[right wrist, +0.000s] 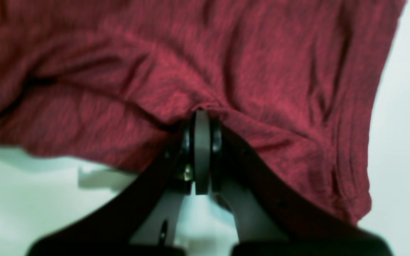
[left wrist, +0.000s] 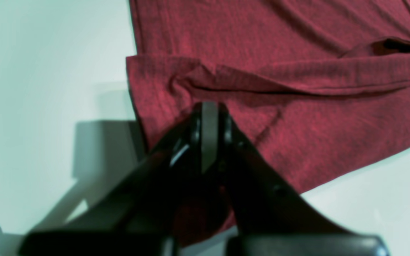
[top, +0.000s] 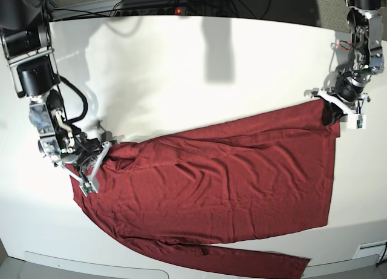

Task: Fold the T-shirt properly
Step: 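Drag both held edges to straighten the shirt body on the table, then pull both grippers back toward the robot, sliding the shirt flat, then release the shirt and move the left gripper to the hem corner, then grasp the hem corners with both grippers at the shirt's bottom edge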

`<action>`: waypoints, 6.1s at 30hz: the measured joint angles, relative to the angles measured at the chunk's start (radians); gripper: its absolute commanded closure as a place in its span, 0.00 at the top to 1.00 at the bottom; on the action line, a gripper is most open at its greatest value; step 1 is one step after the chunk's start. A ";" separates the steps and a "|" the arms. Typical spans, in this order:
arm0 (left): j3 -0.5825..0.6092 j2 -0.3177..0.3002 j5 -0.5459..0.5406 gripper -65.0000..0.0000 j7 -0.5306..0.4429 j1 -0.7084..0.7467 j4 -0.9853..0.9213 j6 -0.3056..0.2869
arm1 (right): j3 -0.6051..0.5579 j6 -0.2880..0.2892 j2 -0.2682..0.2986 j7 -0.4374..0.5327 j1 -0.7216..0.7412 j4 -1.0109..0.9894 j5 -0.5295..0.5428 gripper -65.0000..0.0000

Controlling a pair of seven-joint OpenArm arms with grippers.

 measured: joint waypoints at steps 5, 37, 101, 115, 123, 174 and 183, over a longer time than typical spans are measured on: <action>0.000 -0.001 0.000 0.00 0.005 0.001 0.000 0.000 | 0.001 -0.005 -0.001 0.032 -0.033 0.003 -0.085 0.00; -0.114 -0.055 0.060 0.00 -0.154 0.473 0.211 -0.039 | 0.228 -0.029 0.204 0.210 -0.740 0.478 0.003 0.00; -0.125 -0.079 -0.077 0.28 0.313 -0.082 0.180 -0.192 | 0.613 0.078 -0.055 -0.063 -0.799 1.029 -0.106 0.45; -0.066 -0.074 0.042 0.28 0.134 -0.614 -0.634 -0.213 | 0.594 0.076 -0.061 -0.102 -0.697 0.835 -0.108 0.45; -0.065 -0.027 0.315 0.28 -0.074 -0.753 -0.941 -0.214 | 0.595 0.077 -0.061 -0.156 -0.592 0.835 -0.105 0.45; -0.072 0.028 0.291 0.00 -0.047 -0.701 -0.943 -0.281 | 0.465 0.080 -0.017 -0.117 -0.344 0.611 -0.024 0.45; -0.072 0.023 0.294 0.00 -0.055 -0.701 -0.943 -0.281 | 0.212 0.078 -0.043 -0.116 0.022 0.138 -0.034 0.45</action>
